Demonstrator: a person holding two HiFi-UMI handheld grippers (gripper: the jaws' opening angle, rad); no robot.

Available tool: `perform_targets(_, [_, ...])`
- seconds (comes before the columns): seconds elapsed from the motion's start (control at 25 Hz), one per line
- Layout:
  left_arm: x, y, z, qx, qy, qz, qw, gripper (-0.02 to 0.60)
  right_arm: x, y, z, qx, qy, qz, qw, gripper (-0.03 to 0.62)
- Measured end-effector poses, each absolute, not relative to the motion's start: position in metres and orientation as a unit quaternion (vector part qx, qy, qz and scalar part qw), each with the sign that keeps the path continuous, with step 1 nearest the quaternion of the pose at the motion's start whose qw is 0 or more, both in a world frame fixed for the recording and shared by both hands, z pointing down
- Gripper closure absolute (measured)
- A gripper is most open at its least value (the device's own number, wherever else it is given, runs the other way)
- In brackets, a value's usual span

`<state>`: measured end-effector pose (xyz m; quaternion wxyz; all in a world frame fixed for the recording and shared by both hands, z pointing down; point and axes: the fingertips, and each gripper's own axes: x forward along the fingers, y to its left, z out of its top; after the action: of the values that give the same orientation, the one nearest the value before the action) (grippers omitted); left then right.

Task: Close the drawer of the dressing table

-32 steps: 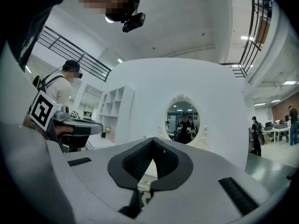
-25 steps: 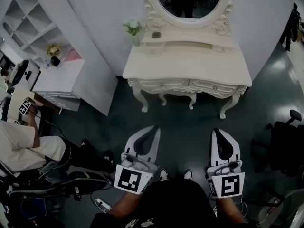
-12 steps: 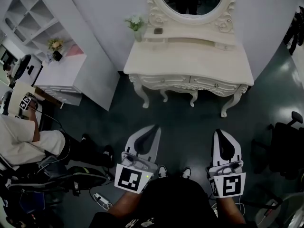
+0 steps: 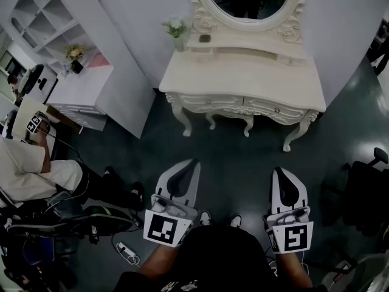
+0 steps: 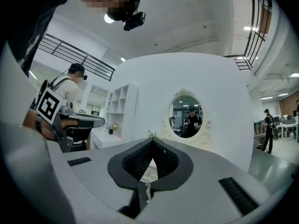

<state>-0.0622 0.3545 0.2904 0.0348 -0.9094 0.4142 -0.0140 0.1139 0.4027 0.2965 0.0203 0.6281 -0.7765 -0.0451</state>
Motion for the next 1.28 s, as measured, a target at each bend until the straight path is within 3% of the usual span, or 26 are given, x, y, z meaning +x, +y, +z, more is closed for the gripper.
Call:
perform_targets(0.64, [-0.051, 0.357, 0.304, -0.889, 0.456, -0.022, 0.033, 0.577, 0.138, 0.384, 0.311, 0.598, -0.801, -0.034, 0.008, 0.597])
perform_targets(1.28, [-0.073, 0.293, 0.304, -0.886, 0.462, -0.012, 0.042, 0.577, 0.110, 0.313, 0.307, 0.580, -0.813, -0.051, 0.011, 0.595])
